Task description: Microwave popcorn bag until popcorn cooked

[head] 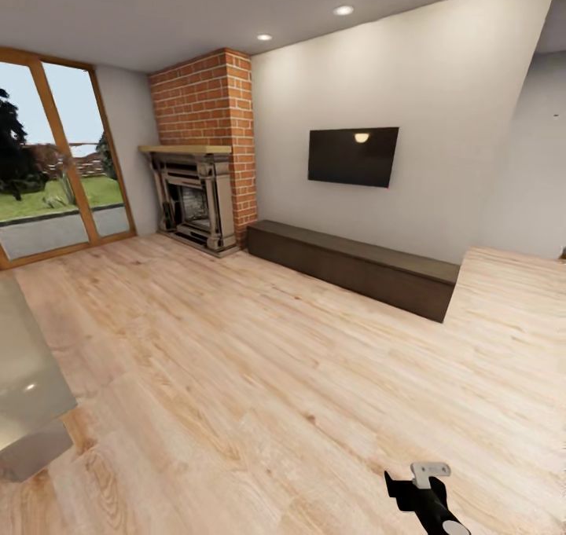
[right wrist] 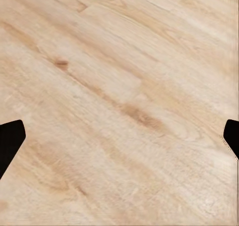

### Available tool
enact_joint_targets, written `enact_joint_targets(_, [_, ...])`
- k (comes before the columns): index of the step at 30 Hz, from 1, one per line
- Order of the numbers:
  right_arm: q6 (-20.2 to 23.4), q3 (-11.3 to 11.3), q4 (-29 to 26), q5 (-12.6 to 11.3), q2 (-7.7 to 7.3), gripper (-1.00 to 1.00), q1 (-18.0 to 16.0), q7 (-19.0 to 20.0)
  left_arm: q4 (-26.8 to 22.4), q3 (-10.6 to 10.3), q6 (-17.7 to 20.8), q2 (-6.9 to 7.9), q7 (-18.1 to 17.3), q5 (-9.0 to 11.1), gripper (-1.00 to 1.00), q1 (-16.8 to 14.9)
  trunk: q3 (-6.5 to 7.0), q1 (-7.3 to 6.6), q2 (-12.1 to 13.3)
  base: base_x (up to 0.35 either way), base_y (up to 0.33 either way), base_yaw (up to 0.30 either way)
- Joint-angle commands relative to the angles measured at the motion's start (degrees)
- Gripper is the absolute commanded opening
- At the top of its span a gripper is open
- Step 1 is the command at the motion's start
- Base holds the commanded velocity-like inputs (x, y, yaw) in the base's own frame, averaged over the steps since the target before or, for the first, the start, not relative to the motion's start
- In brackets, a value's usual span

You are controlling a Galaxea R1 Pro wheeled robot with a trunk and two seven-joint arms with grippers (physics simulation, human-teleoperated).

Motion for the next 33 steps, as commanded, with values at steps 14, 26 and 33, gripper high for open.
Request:
enact_joint_targets(14, [-0.63,0.29,0.22,0.09,0.4,1.0,-0.05,-0.08,0.04,2.53,-0.19,0.2,0.09,0.17,1.0,0.35,-0.76,0.03,-0.03,0.343,-0.079,-0.25])
enact_joint_targets(26, [-0.63,0.35,0.15,0.18,0.48,1.0,-0.05,0.11,0.04,2.55,-0.19,0.23,0.09,0.17,1.0,0.35,-1.16,0.03,-0.03,0.327,-0.202,-0.262])
enact_joint_targets(33, [-0.63,0.47,0.15,0.21,0.52,1.0,-0.05,0.17,0.04,2.54,-0.22,0.23,0.09,0.17,1.0,0.35,-1.19,0.03,-0.03,0.325,-0.206,-0.099])
